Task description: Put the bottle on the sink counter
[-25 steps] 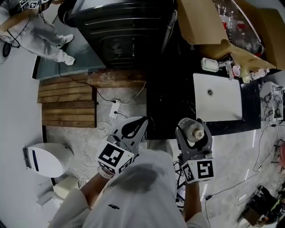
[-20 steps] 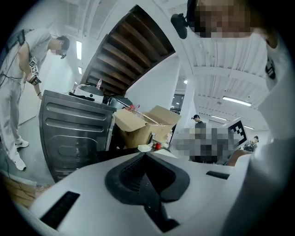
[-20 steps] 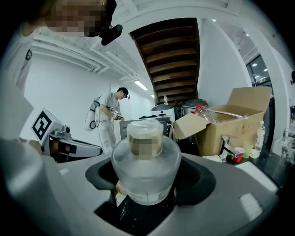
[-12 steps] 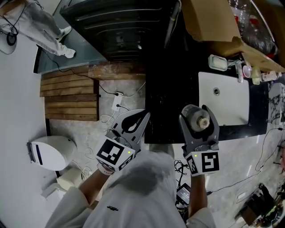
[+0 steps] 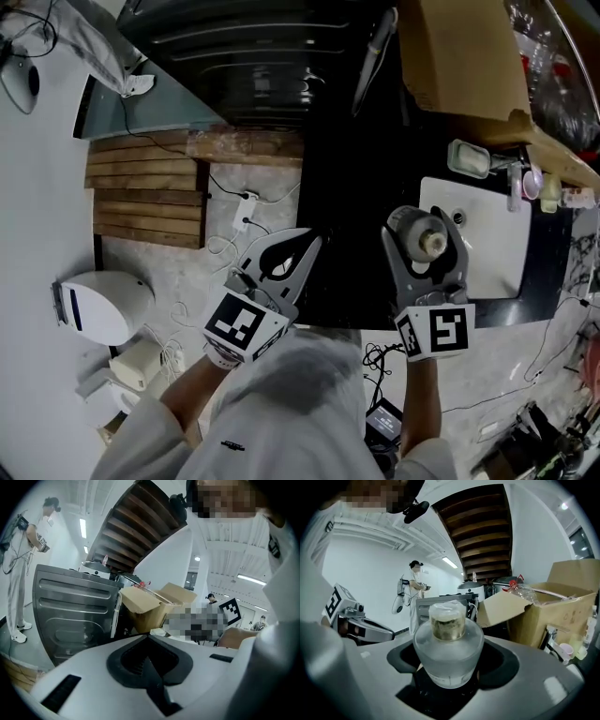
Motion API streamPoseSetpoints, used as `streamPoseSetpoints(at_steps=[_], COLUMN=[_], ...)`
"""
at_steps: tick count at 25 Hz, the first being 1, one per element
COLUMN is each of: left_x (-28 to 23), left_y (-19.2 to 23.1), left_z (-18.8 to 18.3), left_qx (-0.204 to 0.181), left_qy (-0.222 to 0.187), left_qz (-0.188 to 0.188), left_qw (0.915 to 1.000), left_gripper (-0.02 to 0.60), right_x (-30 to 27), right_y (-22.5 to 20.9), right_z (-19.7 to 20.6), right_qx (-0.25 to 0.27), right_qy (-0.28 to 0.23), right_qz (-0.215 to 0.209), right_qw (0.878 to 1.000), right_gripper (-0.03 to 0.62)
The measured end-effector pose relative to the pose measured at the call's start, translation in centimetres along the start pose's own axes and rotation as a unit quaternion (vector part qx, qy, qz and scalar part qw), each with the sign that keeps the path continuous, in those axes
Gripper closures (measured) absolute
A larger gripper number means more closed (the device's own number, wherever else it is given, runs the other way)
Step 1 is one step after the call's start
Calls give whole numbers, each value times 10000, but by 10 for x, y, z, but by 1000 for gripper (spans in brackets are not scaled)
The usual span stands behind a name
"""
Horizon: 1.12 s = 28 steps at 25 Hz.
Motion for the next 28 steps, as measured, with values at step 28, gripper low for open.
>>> streamPoseSetpoints(at_steps=[28], left_x=[-129], left_y=[69], left_z=[14], left_qx=[327], left_qy=[216], left_qz=[-522], left_qw=[9979], left_gripper=[574], right_x=[-171], right_y=[-77], right_z=[58], right_qx=[-53], right_qy=[348], right_qz=[-402], right_qw=[9986], right_gripper=[249])
Point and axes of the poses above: the fingertips, and each gripper's own axes: x backward along the fingers, y to its left, z out of its underside, the point moved 8 cm from there along x, backward along the fingers, and after that the axes turned 15 degrees about z, right-handed, at the moved point
